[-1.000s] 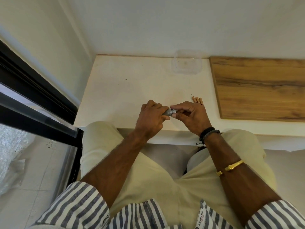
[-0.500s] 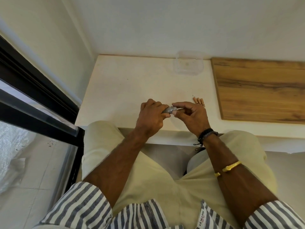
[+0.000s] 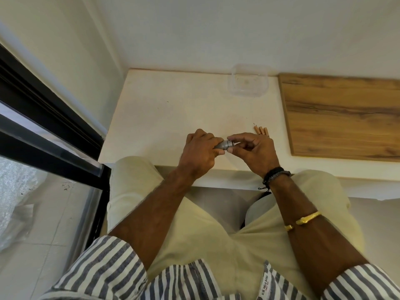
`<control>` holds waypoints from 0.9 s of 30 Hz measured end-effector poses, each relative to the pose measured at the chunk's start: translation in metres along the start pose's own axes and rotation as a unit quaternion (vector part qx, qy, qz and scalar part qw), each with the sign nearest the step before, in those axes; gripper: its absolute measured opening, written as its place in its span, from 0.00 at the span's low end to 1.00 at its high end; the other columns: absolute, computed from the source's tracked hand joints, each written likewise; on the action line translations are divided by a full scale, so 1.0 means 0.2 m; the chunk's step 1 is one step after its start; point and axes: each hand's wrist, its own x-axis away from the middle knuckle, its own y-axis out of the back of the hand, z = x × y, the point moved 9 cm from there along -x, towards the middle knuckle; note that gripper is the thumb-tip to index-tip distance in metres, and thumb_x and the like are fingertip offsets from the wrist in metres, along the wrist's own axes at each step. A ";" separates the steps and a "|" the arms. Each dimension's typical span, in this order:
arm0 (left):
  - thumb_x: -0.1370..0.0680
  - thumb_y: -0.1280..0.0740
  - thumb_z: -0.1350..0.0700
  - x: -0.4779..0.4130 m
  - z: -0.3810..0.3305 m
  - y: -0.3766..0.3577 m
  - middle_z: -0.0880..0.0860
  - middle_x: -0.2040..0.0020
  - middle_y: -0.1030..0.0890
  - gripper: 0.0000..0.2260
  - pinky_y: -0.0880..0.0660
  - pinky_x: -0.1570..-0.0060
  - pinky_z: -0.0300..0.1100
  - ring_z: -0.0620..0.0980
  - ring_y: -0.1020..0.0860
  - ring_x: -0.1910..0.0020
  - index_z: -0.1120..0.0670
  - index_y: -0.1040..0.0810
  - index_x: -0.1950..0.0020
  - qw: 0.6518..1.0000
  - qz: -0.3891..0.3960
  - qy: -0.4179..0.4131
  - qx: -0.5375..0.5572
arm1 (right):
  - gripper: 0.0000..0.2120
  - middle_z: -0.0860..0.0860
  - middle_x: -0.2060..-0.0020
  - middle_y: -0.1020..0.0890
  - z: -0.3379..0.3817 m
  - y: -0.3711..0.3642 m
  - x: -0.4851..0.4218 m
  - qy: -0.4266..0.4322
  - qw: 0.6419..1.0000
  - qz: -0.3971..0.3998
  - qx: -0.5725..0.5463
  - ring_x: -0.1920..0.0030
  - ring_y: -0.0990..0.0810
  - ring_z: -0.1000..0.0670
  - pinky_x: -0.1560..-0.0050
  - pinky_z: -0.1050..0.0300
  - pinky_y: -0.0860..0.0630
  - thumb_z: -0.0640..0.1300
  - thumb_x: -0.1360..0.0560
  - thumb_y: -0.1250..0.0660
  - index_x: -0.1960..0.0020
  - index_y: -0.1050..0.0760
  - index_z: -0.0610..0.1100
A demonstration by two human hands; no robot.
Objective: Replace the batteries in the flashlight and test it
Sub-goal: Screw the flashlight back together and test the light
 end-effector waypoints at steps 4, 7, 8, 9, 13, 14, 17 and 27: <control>0.19 0.37 0.49 0.00 0.00 0.00 0.50 0.48 0.19 0.13 0.39 0.47 0.43 0.51 0.30 0.47 0.52 0.22 0.37 1.000 0.000 -0.011 -0.005 | 0.13 0.52 0.56 0.14 -0.01 -0.02 0.00 -0.009 1.000 0.015 0.005 0.60 0.15 0.54 0.52 0.68 0.20 0.39 0.25 0.25 0.41 0.17 0.44; 0.18 0.38 0.49 0.00 0.00 0.00 0.50 0.49 0.19 0.13 0.40 0.47 0.43 0.50 0.30 0.47 0.52 0.22 0.38 1.000 0.002 -0.011 0.002 | 0.12 0.50 0.55 0.14 0.00 -0.01 0.00 -0.009 1.000 0.014 0.002 0.59 0.15 0.53 0.52 0.68 0.20 0.38 0.26 0.24 0.43 0.17 0.43; 0.18 0.38 0.49 0.00 0.00 0.00 0.50 0.49 0.19 0.13 0.40 0.48 0.43 0.50 0.30 0.47 0.53 0.22 0.38 1.000 0.001 -0.009 0.008 | 0.12 0.49 0.55 0.13 0.00 -0.01 0.00 -0.009 1.000 0.010 -0.001 0.58 0.15 0.53 0.52 0.68 0.20 0.38 0.26 0.24 0.43 0.16 0.43; 0.18 0.38 0.49 0.00 -0.01 0.00 0.50 0.49 0.19 0.13 0.40 0.48 0.43 0.50 0.30 0.47 0.53 0.22 0.38 1.000 0.000 -0.007 0.013 | 0.12 0.50 0.56 0.13 0.01 0.00 0.00 -0.005 1.000 0.004 0.000 0.58 0.15 0.53 0.52 0.67 0.19 0.38 0.27 0.23 0.44 0.16 0.43; 0.18 0.38 0.50 0.00 -0.01 0.00 0.51 0.49 0.18 0.13 0.39 0.48 0.43 0.51 0.30 0.48 0.54 0.22 0.38 1.000 0.005 -0.007 0.018 | 0.12 0.50 0.56 0.13 0.01 0.00 0.00 -0.002 1.000 0.001 0.008 0.57 0.14 0.53 0.50 0.63 0.18 0.40 0.28 0.23 0.44 0.16 0.43; 0.18 0.38 0.50 0.00 -0.01 0.00 0.51 0.49 0.18 0.13 0.39 0.47 0.44 0.51 0.30 0.48 0.53 0.22 0.38 1.000 0.007 -0.009 0.016 | 0.12 0.49 0.57 0.13 0.00 0.00 0.00 -0.012 1.000 0.004 0.002 0.58 0.14 0.52 0.51 0.62 0.17 0.41 0.27 0.23 0.44 0.16 0.43; 0.19 0.37 0.50 0.01 -0.02 0.02 0.50 0.50 0.19 0.12 0.38 0.47 0.44 0.51 0.30 0.47 0.52 0.21 0.39 1.000 -0.006 -0.020 0.006 | 0.12 0.47 0.62 0.14 -0.02 -0.01 0.01 -0.054 0.998 0.004 -0.012 0.65 0.14 0.53 0.60 0.58 0.15 0.48 0.24 0.26 0.47 0.16 0.40; 0.20 0.37 0.48 0.01 -0.05 0.01 0.50 0.51 0.18 0.13 0.38 0.50 0.42 0.50 0.30 0.50 0.52 0.21 0.39 0.999 -0.022 -0.042 0.021 | 0.31 0.53 0.77 0.21 -0.05 0.00 0.03 -0.136 0.985 -0.043 0.100 0.73 0.19 0.45 0.62 0.43 0.17 0.68 0.21 0.43 0.69 0.22 0.47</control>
